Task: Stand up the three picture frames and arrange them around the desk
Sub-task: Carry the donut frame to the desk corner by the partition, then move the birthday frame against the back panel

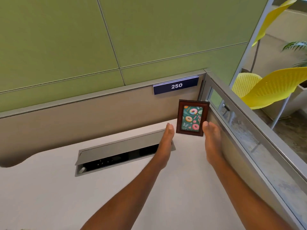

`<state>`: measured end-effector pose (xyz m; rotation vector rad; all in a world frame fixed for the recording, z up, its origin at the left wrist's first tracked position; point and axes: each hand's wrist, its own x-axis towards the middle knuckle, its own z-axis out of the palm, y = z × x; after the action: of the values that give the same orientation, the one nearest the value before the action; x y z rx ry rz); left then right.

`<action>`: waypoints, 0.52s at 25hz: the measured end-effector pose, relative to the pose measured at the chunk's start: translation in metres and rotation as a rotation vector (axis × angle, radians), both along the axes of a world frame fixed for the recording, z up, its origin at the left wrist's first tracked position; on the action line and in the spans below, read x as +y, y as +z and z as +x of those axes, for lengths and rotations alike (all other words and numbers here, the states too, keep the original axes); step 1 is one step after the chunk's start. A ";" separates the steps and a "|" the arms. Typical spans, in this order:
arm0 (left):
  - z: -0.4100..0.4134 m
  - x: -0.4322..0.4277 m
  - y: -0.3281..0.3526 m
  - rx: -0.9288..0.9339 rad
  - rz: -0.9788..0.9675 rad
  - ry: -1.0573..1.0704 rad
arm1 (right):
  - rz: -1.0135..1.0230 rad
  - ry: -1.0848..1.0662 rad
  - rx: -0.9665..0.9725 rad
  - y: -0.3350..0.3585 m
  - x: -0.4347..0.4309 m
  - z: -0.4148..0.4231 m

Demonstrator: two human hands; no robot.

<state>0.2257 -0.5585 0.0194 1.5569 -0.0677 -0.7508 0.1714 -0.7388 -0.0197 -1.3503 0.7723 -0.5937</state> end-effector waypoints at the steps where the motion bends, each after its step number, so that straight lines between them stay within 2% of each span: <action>1: -0.013 0.015 0.001 -0.013 -0.014 0.020 | -0.018 -0.041 0.047 -0.002 0.016 -0.013; 3: -0.039 0.046 0.004 -0.034 -0.033 0.036 | 0.004 -0.060 0.097 -0.006 0.047 -0.036; 6: -0.076 0.098 0.008 -0.040 0.004 0.081 | 0.059 0.074 0.134 -0.009 0.102 -0.062; 13: -0.152 0.237 0.018 -0.015 -0.014 0.264 | 0.031 0.360 0.193 0.002 0.242 -0.095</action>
<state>0.0733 -0.3219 0.0374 1.5213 0.1198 -0.5290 0.0765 -0.4971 -0.0181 -1.4885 0.6670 -0.1689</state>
